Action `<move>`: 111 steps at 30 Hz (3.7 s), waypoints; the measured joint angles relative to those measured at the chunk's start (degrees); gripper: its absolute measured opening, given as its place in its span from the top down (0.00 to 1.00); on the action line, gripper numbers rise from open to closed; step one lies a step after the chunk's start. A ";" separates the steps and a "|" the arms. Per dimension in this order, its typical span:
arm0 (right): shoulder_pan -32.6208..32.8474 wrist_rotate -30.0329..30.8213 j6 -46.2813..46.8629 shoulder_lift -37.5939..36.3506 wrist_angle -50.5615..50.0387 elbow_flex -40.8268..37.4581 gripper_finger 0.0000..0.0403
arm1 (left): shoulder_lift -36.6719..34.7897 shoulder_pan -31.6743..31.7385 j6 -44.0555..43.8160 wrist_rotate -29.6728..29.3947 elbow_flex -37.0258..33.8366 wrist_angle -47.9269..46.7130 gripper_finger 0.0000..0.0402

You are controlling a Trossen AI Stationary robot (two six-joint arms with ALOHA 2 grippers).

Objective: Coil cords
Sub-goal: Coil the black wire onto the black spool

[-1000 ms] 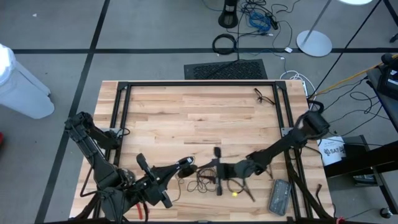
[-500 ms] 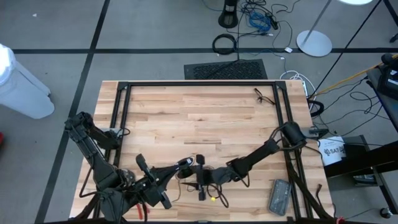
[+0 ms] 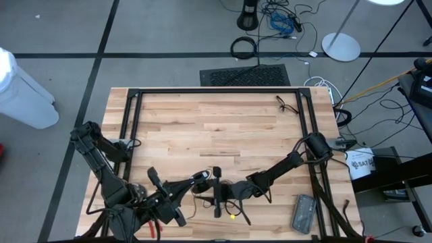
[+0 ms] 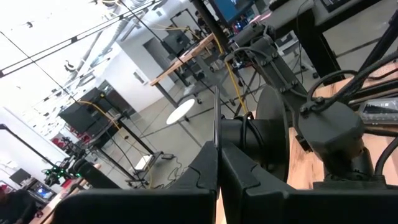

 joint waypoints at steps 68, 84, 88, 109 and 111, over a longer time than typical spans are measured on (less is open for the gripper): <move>17.08 25.38 -8.35 -29.03 -22.73 -0.07 1.00 | 0.07 1.77 -7.63 8.50 0.00 -20.07 1.00; 19.63 23.92 -11.50 -29.03 -16.32 -0.07 1.00 | 0.09 6.33 -18.05 8.52 0.00 -32.38 1.00; 19.63 22.45 -11.44 -29.03 -15.49 -0.07 1.00 | 0.13 7.36 -19.41 8.55 0.00 -32.46 1.00; 14.55 14.76 -6.39 -24.00 -12.95 -0.07 1.00 | 4.94 15.47 -23.46 7.99 -0.05 -22.59 1.00; 14.02 14.75 -6.30 -23.20 -12.92 -0.07 1.00 | 5.03 15.39 -23.54 8.03 -0.05 -21.27 1.00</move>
